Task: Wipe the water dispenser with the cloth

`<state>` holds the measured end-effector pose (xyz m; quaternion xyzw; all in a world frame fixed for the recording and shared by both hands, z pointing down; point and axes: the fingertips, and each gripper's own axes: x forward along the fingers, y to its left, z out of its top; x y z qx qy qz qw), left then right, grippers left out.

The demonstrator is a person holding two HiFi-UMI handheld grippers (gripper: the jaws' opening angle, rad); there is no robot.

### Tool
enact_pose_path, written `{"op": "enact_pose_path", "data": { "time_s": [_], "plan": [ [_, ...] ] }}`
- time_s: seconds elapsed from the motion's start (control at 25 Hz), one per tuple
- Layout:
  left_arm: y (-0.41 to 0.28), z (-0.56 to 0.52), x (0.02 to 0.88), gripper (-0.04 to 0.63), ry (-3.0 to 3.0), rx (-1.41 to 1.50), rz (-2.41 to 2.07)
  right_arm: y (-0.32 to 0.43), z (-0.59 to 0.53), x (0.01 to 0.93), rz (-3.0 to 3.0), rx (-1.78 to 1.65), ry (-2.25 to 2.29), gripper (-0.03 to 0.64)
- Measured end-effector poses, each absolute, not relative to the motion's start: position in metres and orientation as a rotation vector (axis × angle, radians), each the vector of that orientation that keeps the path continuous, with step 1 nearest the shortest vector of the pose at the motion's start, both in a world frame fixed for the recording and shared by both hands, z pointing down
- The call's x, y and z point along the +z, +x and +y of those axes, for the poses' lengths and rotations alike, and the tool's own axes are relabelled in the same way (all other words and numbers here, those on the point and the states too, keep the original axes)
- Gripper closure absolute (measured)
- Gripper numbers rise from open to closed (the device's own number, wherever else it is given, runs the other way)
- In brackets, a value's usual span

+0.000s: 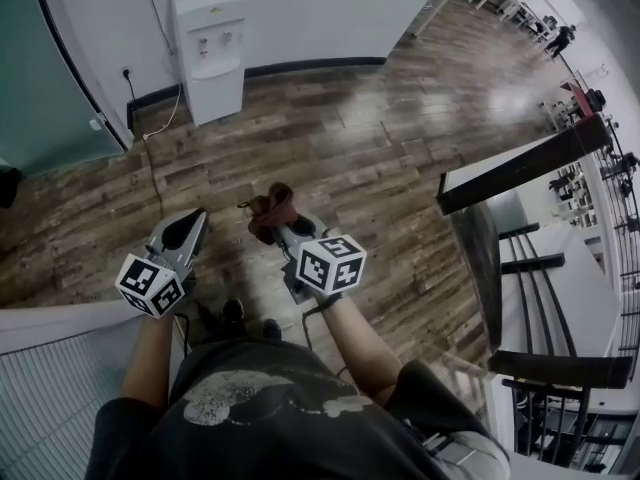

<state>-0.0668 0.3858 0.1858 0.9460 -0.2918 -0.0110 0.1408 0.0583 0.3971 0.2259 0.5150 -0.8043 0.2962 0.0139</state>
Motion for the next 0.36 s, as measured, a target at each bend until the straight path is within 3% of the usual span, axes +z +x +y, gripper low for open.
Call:
{"op": "enact_pose_path", "data": {
  "time_s": [0.36],
  "plan": [
    [-0.034, 0.417, 0.174, 0.578, 2.791, -0.047, -0.787, 0.059, 0.435, 0.234, -2.511, 0.966, 1.572, 0.561]
  ]
}}
